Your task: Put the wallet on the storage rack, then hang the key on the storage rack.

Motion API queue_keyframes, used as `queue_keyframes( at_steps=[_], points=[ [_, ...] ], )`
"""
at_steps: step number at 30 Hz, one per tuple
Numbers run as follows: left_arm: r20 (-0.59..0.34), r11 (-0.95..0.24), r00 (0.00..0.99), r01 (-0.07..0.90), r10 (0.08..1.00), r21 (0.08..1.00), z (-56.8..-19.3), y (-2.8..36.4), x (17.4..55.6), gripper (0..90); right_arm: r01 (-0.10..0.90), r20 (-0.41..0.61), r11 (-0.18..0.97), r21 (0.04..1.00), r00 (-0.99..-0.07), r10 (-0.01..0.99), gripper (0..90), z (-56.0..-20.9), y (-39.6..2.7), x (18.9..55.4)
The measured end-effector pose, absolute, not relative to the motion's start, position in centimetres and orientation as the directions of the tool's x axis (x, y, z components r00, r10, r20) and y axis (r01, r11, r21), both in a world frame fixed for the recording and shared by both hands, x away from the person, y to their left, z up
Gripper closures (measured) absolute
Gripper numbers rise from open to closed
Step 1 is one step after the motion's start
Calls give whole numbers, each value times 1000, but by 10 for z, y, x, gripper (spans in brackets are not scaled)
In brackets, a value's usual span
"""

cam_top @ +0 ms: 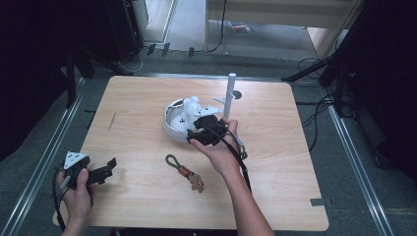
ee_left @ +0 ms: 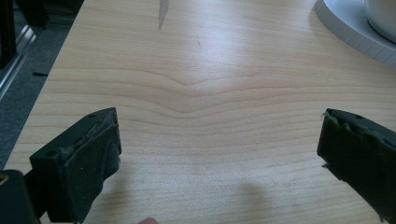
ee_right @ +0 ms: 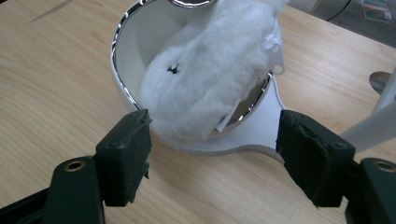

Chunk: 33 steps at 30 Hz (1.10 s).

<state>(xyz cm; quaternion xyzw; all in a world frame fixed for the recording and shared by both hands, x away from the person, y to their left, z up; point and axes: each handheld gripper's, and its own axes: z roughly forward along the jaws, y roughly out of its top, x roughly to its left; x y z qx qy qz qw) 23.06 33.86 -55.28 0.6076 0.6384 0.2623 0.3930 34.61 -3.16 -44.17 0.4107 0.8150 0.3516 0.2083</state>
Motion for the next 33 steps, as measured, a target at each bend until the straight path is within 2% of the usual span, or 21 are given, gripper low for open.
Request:
queue_keyframes(
  at_steps=[16, 33],
  points=[
    [-188, 126, 51, 570, 981, 812, -553, 339, 230, 4, 512, -103, 520, 683, -638, 763, 267, -450, -42, 323],
    [-186, 126, 47, 574, 981, 809, -553, 339, 231, 4, 523, -82, 587, 618, -700, 710, 287, -474, -34, 302]
  ],
)
